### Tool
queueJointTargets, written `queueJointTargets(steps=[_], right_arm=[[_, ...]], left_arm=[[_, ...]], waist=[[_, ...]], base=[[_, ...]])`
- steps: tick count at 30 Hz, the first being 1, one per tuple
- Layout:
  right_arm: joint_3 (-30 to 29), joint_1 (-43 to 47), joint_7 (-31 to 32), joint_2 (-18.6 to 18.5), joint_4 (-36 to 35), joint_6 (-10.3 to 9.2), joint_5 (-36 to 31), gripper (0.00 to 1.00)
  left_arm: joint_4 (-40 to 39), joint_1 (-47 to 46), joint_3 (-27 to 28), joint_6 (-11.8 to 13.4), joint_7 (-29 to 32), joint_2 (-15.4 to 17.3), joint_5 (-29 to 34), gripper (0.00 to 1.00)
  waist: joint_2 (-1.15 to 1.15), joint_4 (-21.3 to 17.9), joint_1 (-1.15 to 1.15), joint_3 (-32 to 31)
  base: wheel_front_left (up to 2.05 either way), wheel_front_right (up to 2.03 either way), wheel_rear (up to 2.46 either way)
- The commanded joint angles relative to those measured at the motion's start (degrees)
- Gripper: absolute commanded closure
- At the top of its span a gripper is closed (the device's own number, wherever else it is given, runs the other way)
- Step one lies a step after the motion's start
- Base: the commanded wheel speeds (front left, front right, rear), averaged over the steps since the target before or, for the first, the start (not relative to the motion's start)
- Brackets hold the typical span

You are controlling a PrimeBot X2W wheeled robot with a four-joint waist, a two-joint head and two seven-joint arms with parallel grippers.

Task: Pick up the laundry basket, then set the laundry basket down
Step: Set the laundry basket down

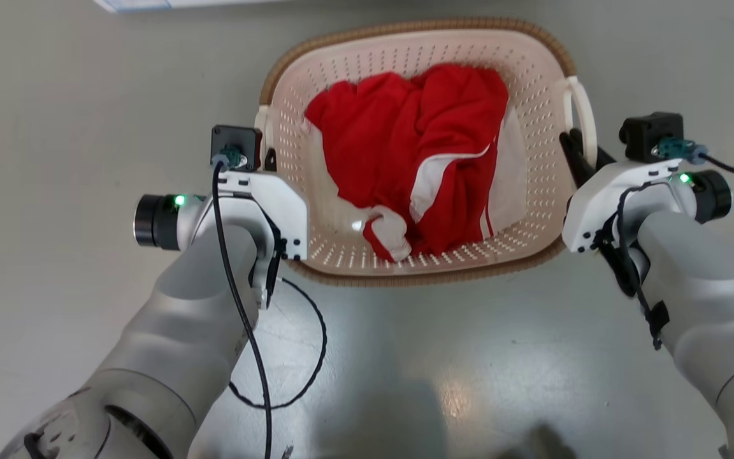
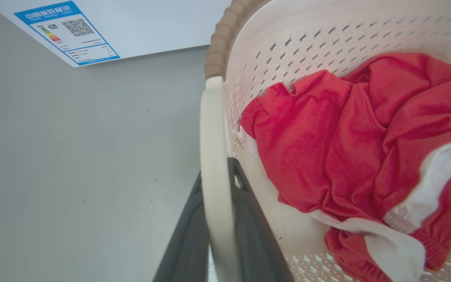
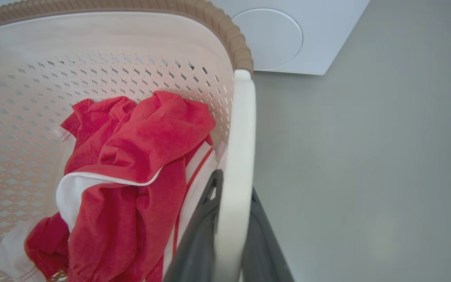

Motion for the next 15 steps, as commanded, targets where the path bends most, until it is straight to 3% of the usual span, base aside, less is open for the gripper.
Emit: queueJointTargets(steps=[1, 15], right_arm=[[1.0, 0.5, -1.0, -0.8, -0.8, 0.41, 0.0, 1.0], [1.4, -2.6, -2.5, -2.0, -1.0, 0.41, 0.3, 1.0]], left_arm=[[-0.6, -2.3, 0.2, 0.5, -1.7, 1.1, 0.2, 1.0], [-1.0, -6.3, 1.8, 0.8, -3.1, 1.2, 1.8, 1.0]], waist=[[0.0, 0.3, 0.0, 2.8], [0.0, 0.1, 0.0, 7.9]], base=[[0.0, 0.0, 0.0], [0.0, 0.0, 0.0]])
